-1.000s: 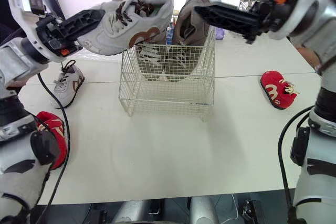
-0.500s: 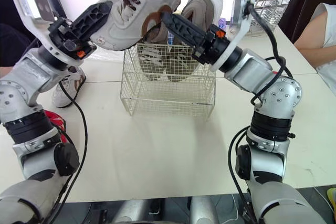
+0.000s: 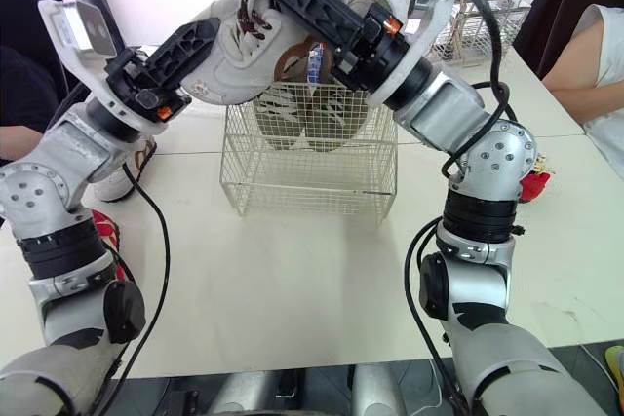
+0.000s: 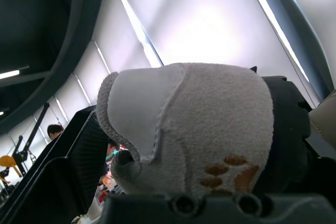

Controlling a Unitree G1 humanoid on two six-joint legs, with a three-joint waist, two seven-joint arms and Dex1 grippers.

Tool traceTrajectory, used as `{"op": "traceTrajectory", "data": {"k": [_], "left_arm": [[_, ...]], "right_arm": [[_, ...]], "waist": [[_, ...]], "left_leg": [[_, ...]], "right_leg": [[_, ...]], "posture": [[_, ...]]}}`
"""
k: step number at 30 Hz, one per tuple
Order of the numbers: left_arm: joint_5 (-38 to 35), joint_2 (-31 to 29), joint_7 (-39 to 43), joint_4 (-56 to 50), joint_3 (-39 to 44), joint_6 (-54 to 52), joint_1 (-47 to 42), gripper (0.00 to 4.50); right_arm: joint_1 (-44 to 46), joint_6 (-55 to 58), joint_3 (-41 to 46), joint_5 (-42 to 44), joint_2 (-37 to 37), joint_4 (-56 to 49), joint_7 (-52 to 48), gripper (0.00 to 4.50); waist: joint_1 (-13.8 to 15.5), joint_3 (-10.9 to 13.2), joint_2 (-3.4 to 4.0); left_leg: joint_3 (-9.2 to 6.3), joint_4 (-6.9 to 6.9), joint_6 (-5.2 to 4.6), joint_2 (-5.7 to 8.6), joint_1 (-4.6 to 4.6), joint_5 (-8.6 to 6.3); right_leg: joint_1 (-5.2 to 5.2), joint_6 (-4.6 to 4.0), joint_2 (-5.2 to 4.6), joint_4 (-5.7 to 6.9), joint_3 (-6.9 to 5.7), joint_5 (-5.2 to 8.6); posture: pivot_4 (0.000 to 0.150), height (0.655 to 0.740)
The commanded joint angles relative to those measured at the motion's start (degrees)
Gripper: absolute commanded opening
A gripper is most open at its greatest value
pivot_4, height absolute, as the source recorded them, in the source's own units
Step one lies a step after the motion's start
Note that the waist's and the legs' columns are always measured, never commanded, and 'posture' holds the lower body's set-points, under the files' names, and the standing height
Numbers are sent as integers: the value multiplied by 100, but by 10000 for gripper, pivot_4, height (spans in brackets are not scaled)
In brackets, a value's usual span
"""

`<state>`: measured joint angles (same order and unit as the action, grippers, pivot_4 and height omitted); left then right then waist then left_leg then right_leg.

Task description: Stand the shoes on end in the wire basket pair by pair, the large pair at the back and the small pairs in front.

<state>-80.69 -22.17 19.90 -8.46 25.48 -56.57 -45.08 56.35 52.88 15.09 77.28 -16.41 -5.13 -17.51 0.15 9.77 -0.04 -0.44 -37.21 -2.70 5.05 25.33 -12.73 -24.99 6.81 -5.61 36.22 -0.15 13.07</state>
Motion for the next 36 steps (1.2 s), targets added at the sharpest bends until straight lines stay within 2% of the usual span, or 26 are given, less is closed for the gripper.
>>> {"op": "traceTrajectory", "data": {"k": [1, 4, 7, 9, 11, 15, 18, 20, 26, 31, 36], "left_arm": [[-119, 6, -196, -267, -43, 290, -16, 3482], [-145, -27, -259, -358, -111, 350, 35, 3482], [-143, -218, -212, -487, -261, 232, 164, 3482], [-122, -396, -188, -544, -363, 134, 258, 14134], [-160, -703, -27, -605, -418, -31, 379, 22276], [325, -1681, 654, -729, -492, -178, 746, 44395], [714, -2335, 1243, -717, -514, -150, 1057, 44395], [944, -2718, 1588, -657, -458, -82, 1241, 44395], [1377, -2903, 1832, -615, -392, 200, 1359, 44395], [1479, -2853, 1816, -768, -300, 297, 1526, 44395], [1495, -2801, 1716, -858, -203, 374, 1633, 44395]], "right_arm": [[152, -12, -130, 46, 3, -182, -239, 31937], [152, -33, -165, -34, -37, -162, -285, 18445], [230, -36, -161, -119, -109, -96, -349, 9259], [319, -21, -182, -240, -225, -37, -432, 8440], [475, -17, -245, -476, -477, 61, -674, 8440], [1000, -273, -701, -1584, -1591, 617, -2069, 8440], [1573, -870, -1223, -2621, -2318, 1433, -3300, 8440], [2165, -1750, -1852, -3667, -2792, 2245, -4478, 8440], [3058, -3737, -2942, -5596, -2980, 3952, -6534, 8440], [3341, -4724, -3205, -6415, -2742, 4965, -7355, 8440], [3311, -5337, -3386, -6825, -2551, 5505, -7499, 8440]], "waist": [[3, 0, 0], [-3, 0, 0], [-27, 0, 0], [-63, 0, 0], [-85, 1, 2], [-100, 3, 5], [-100, 4, 7], [-95, 5, 7], [-116, 6, 9], [-118, 7, 9], [-102, 9, 13]], "left_leg": [[0, 0, 0, 0, 0, 0], [0, 0, 0, 0, 0, 0], [0, 1, 0, 0, 0, 0], [0, 3, 0, 0, -1, 0], [0, 5, 0, 0, 0, 0], [1, 11, -1, 1, 2, -1], [5, 18, -8, 0, 2, -5], [14, 18, -22, 0, 1, -15], [16, 21, -4, -2, 2, -25], [16, 21, 18, -1, 2, -13], [13, 24, 23, -1, 6, -12]], "right_leg": [[0, 0, 0, 0, 0, 0], [0, 0, -1, 0, 0, 0], [0, 0, 0, 0, 0, 0], [0, 0, 0, 0, 0, 0], [-2, 0, 0, 0, 0, 0], [-9, -1, 0, -3, 0, 1], [-9, -3, 3, -12, -1, 2], [-9, -3, 2, -15, 0, 2], [-17, -3, 0, -19, -1, 2], [-18, -2, -2, -14, 4, 2], [-25, -3, -2, -9, 6, 2]], "posture": [[1500, 7400], [1500, 7400], [1500, 7400], [1500, 7400], [1500, 7400], [1500, 7400], [1500, 7400], [1500, 7400], [1500, 7400], [1500, 7400], [1500, 7400]]}}
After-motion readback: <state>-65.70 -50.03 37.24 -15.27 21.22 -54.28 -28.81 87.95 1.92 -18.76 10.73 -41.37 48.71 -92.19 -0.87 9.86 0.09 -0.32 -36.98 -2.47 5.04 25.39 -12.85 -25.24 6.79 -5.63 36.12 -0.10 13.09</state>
